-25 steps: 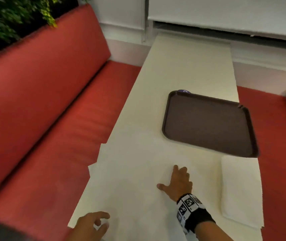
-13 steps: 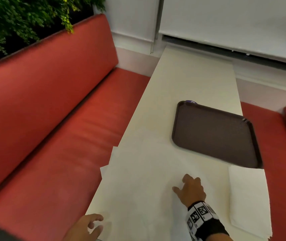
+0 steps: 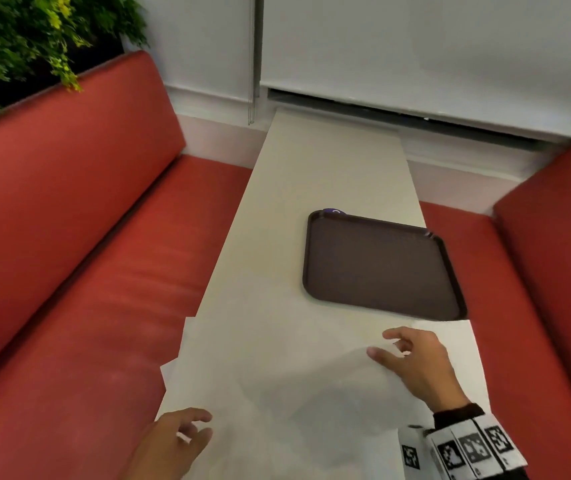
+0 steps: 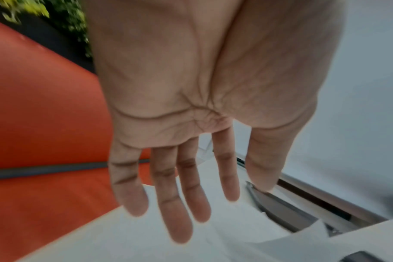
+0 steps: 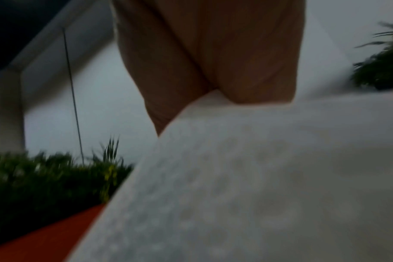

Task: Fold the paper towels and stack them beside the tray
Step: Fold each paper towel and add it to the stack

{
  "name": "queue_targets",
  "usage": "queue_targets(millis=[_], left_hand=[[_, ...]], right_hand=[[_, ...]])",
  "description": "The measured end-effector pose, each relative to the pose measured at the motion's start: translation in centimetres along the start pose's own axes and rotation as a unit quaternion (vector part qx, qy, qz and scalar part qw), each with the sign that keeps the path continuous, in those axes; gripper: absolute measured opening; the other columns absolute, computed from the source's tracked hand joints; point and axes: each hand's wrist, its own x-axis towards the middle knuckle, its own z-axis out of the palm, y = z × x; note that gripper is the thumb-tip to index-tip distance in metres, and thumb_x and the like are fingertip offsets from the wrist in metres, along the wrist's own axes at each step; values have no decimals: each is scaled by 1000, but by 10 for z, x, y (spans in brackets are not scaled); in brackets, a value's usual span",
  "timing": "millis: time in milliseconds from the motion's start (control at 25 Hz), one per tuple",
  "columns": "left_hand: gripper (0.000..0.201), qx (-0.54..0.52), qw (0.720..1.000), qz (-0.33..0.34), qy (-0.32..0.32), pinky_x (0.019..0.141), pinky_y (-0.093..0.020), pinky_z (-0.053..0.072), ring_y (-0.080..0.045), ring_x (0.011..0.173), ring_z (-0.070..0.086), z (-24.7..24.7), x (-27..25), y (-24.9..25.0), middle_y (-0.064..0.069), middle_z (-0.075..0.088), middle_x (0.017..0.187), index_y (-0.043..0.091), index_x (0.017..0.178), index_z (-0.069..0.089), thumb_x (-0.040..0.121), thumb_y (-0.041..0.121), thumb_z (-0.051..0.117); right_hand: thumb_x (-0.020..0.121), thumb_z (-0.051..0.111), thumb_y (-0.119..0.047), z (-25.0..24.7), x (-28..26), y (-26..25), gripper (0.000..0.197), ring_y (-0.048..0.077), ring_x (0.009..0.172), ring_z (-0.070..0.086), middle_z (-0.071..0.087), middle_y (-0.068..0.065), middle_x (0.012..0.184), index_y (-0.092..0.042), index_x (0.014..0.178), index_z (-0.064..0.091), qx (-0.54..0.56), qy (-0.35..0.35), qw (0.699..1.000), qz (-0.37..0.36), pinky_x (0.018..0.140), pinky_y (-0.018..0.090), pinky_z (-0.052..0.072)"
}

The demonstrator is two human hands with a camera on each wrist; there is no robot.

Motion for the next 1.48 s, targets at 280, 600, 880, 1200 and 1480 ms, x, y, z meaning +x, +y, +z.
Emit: queue_targets(millis=[280, 600, 880, 1200, 1480], left_hand=[[96, -226, 947, 65, -219, 91, -27, 46, -5, 101, 65, 22, 31, 124, 7, 74, 99, 26, 97, 67, 34, 96, 48], [74, -326, 889, 222, -233, 95, -44, 49, -21, 109, 62, 8, 40, 192, -4, 67, 114, 24, 116, 58, 52, 52, 84], [45, -313, 905, 229, -175, 87, -33, 55, -18, 104, 66, -11, 51, 217, -1, 70, 111, 16, 112, 63, 70, 26, 74], [34, -339, 903, 211, -159, 76, -32, 57, -26, 95, 68, -19, 51, 229, -10, 72, 104, 5, 106, 65, 75, 17, 72], [11, -406, 879, 195, -157, 57, -25, 55, -19, 72, 70, -17, 45, 238, -6, 73, 81, 14, 75, 75, 68, 6, 74]], right_hand=[[75, 74, -16, -54, -22, -37, 1, 6, 76, 66, 73, -2, 83, -17, 76, 74, 264, 31, 955, -133, 68, 18, 52], [66, 81, -20, -67, -31, -23, 55, 18, 77, 72, 74, 3, 90, -19, 115, 56, 362, 117, 920, -91, 63, 26, 57], [51, 90, -44, -73, -27, -10, 71, 33, 96, 69, 70, 21, 108, -2, 105, 70, 433, -158, 887, -9, 75, 35, 58], [73, 77, -31, -84, -18, -14, 38, 36, 98, 68, 72, 17, 106, -6, 101, 73, 414, -70, 900, -114, 78, 36, 57], [55, 88, -39, -95, -19, -8, 40, 26, 75, 68, 71, 16, 85, -6, 74, 74, 432, -71, 885, -157, 59, 31, 54]])
